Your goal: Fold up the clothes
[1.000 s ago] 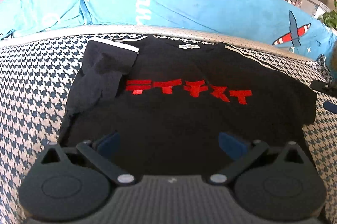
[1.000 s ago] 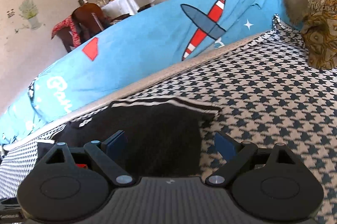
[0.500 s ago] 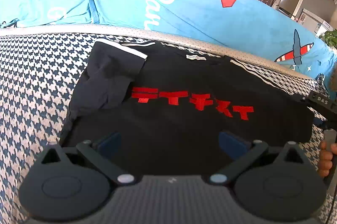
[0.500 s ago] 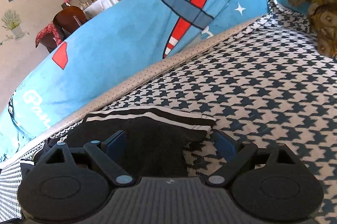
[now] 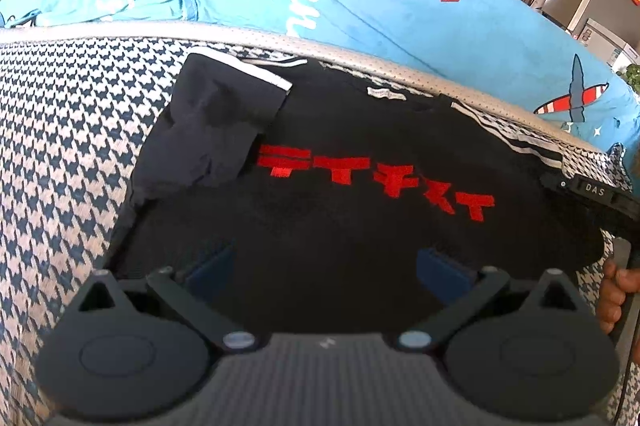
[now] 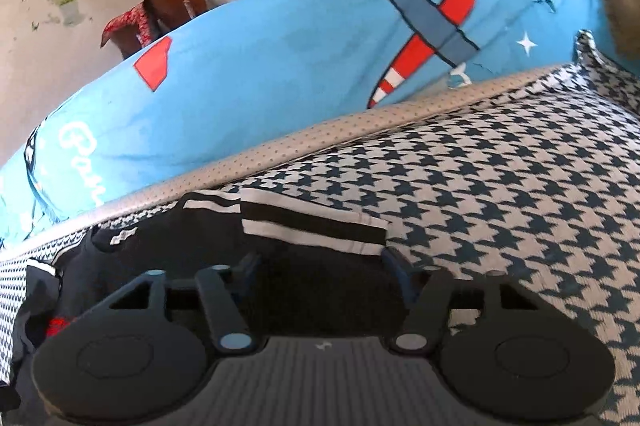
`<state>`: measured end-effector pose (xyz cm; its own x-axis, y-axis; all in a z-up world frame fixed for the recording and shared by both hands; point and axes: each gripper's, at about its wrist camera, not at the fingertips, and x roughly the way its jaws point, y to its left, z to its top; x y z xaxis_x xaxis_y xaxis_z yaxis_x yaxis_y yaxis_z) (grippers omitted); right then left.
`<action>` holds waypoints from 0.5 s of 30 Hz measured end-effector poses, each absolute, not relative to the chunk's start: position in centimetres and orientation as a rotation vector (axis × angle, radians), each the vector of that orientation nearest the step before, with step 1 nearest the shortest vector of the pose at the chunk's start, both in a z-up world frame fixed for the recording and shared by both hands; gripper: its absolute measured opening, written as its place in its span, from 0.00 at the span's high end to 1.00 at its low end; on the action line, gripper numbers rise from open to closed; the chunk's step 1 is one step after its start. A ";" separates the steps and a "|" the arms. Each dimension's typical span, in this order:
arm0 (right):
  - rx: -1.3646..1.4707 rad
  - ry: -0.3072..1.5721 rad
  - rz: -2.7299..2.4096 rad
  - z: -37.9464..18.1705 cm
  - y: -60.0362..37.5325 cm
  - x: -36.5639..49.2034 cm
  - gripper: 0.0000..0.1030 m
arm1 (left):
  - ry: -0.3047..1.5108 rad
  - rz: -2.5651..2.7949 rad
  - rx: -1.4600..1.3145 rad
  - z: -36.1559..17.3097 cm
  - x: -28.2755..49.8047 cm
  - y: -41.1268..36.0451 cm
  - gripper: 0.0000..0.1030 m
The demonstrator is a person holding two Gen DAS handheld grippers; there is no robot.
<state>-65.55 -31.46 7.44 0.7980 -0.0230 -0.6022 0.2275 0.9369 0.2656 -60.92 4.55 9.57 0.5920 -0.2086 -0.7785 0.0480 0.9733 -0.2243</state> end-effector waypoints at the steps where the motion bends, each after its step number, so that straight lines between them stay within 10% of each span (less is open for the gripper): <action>1: 0.329 0.634 -0.139 7.5 -31.3 -65.5 0.58 | 0.929 -0.149 -0.188 9.5 -60.9 4.6 0.00; 3: 0.313 0.630 -0.143 7.5 -31.1 -65.3 0.76 | 0.930 -0.144 -0.184 9.4 -60.9 4.6 0.00; 15: 0.283 0.513 -0.259 9.8 -31.7 -65.2 0.83 | 0.952 -0.136 -0.164 8.4 -60.8 4.6 0.00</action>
<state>-65.21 -31.68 9.83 0.8401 -0.1717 -0.5145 0.3123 0.9287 0.2000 -60.79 4.65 8.37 0.5731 -0.1876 -0.7977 0.0431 0.9790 -0.1992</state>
